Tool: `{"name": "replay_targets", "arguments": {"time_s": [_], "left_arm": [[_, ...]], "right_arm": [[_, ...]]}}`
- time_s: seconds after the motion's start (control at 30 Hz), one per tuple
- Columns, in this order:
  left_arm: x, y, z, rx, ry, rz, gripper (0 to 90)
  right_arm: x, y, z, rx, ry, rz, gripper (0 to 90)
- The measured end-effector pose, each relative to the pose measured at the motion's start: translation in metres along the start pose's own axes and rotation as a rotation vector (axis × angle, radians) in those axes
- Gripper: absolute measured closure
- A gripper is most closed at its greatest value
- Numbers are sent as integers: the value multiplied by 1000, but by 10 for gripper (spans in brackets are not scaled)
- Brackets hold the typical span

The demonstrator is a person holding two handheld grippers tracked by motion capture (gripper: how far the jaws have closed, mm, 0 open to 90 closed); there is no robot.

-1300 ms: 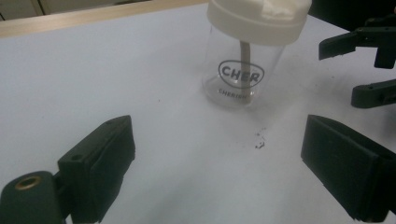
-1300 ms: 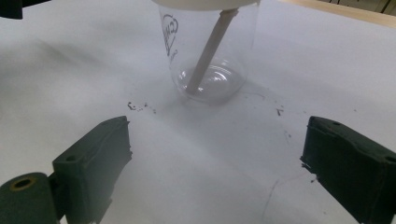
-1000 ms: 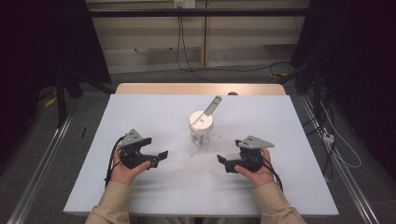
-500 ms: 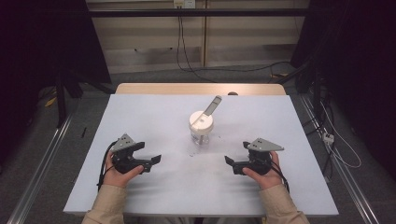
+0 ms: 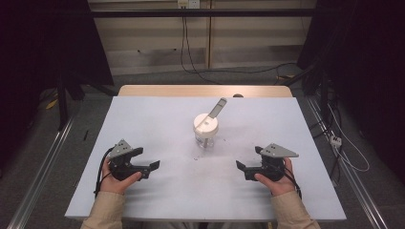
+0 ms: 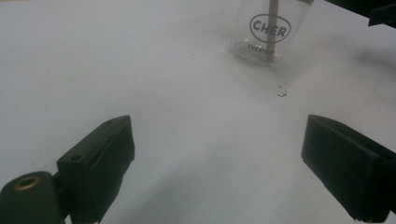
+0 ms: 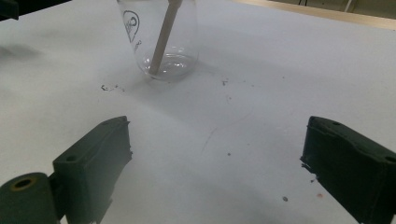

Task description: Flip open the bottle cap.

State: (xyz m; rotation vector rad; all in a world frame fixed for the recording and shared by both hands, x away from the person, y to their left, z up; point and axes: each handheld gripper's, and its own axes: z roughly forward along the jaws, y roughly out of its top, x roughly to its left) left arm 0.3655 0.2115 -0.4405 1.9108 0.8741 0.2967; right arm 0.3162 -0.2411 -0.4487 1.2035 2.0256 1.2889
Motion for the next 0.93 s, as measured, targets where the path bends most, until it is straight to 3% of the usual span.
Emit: {"name": "replay_targets", "arguments": {"time_s": [0.6,0.93], "left_arm": [[9,-8,-12,4,23,7,92],[8,-8,-8,9,22,9,91]], "right_arm": [[-10,-9,-15,-7,-24,-9,80],[-14,-12,-18,-14,-32,-9,80]]}}
